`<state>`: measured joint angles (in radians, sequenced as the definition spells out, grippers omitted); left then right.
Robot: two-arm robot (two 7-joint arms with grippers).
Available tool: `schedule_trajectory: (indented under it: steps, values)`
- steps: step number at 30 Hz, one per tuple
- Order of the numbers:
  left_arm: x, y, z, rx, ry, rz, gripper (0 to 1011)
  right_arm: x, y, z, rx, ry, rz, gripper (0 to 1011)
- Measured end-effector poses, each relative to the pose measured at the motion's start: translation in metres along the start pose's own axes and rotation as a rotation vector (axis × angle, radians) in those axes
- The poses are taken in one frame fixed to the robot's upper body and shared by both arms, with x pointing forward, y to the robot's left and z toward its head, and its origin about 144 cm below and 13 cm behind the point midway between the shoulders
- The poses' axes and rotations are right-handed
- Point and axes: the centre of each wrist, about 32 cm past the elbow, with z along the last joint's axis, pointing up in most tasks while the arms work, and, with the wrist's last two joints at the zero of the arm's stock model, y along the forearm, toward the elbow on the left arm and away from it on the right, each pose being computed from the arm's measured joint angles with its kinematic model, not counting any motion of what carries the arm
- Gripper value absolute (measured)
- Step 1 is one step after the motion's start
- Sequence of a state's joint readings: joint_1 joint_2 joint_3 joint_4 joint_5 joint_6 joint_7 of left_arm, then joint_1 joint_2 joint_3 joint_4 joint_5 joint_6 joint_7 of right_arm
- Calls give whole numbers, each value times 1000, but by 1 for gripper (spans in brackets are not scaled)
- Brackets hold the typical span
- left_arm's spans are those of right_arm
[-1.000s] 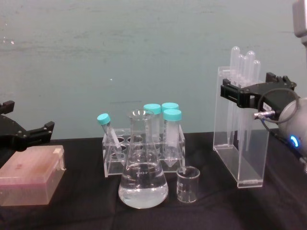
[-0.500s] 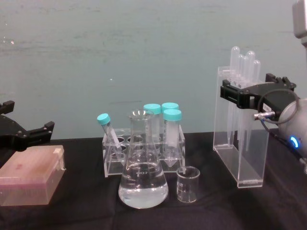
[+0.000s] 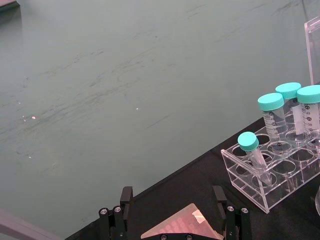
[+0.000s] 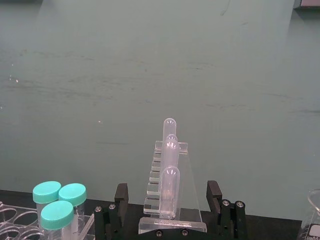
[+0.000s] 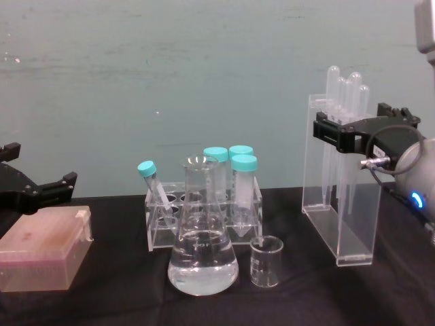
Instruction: Place the experimental apparatus aside using one hand.
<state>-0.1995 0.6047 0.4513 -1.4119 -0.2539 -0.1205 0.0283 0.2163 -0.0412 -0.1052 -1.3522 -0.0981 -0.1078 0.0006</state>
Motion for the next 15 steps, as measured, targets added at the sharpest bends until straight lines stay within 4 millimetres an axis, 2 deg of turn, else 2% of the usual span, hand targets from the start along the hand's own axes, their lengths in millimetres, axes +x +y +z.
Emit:
schedule_trajectory:
  steps: [15]
  values:
    - [0, 0, 0, 0, 0, 0, 1000, 0, 2, 0, 7, -4, 1, 1000]
